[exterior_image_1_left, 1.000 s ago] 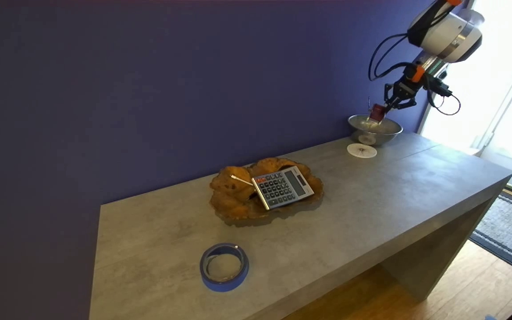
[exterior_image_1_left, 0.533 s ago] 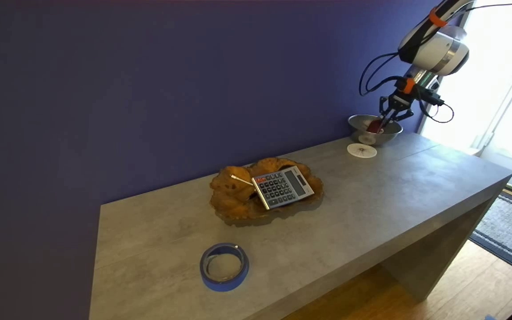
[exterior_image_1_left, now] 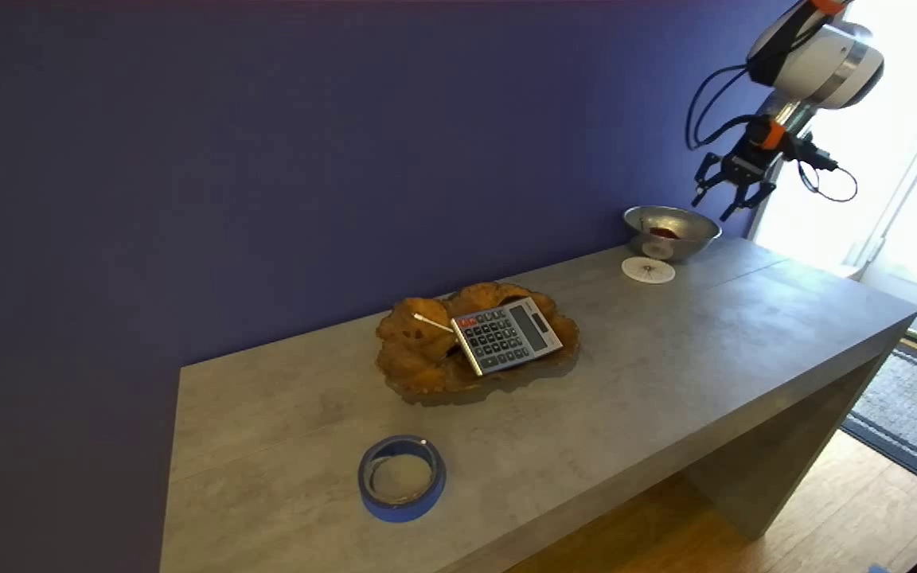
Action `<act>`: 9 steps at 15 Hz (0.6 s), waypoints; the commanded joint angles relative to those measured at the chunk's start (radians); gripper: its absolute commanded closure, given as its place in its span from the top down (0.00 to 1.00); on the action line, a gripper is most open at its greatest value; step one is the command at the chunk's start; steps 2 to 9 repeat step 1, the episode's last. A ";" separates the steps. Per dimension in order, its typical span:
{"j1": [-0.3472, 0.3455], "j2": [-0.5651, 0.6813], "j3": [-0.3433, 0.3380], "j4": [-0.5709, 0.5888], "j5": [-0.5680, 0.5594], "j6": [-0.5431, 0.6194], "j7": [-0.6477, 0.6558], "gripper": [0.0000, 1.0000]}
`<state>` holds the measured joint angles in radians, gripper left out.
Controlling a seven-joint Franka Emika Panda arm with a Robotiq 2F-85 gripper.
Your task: Put the red wagon in the silver bowl
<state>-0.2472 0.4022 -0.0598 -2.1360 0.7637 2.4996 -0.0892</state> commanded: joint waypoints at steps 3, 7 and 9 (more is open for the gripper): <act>-0.007 -0.040 -0.012 -0.041 0.001 -0.018 -0.049 0.81; -0.007 -0.040 -0.012 -0.041 0.001 -0.018 -0.049 0.81; -0.007 -0.040 -0.012 -0.041 0.001 -0.018 -0.049 0.81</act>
